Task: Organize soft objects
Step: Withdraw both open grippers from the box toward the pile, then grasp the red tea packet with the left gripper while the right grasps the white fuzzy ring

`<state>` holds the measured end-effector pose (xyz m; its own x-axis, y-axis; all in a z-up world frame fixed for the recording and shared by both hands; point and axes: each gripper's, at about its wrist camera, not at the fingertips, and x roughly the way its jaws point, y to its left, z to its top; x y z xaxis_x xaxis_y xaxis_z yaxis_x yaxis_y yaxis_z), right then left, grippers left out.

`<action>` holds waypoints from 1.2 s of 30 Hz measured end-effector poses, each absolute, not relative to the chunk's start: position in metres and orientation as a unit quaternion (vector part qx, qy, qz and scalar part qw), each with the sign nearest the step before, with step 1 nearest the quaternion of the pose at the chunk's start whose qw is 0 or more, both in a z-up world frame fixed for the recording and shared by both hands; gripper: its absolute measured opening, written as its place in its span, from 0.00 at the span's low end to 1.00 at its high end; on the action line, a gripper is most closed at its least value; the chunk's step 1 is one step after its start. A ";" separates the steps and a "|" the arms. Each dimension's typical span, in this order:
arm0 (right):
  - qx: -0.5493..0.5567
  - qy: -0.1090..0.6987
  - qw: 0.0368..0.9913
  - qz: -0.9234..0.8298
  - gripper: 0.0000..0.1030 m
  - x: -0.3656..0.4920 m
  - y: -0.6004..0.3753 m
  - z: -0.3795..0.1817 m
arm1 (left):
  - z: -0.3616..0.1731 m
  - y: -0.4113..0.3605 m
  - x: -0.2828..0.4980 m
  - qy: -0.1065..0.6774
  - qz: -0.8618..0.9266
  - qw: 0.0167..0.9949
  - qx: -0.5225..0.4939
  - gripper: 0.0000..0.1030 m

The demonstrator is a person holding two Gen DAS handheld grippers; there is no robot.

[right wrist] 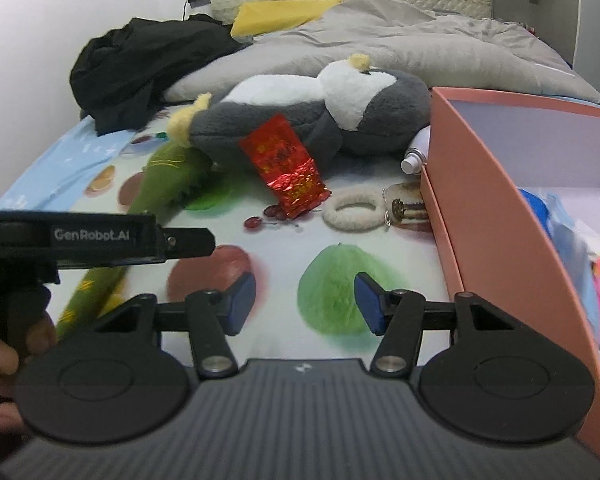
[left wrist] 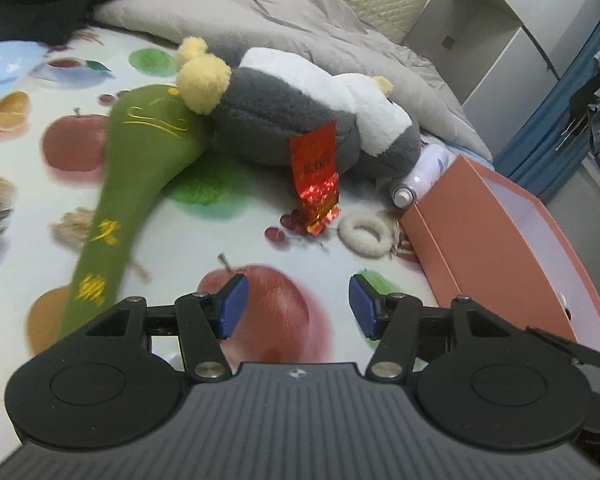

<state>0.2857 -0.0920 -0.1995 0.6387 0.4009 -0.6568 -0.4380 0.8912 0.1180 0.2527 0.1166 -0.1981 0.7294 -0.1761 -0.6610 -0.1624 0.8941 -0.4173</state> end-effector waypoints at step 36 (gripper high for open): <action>-0.097 0.379 0.889 0.237 0.11 0.373 -0.044 -0.240 | -0.249 0.124 0.353 0.358 -0.058 0.883 -0.298 0.21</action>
<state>0.3731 -0.0441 -0.2404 0.6005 0.3483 -0.7198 -0.4957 0.8684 0.0067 0.3529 0.1237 -0.2493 0.7377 -0.3149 -0.5972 -0.1106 0.8162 -0.5671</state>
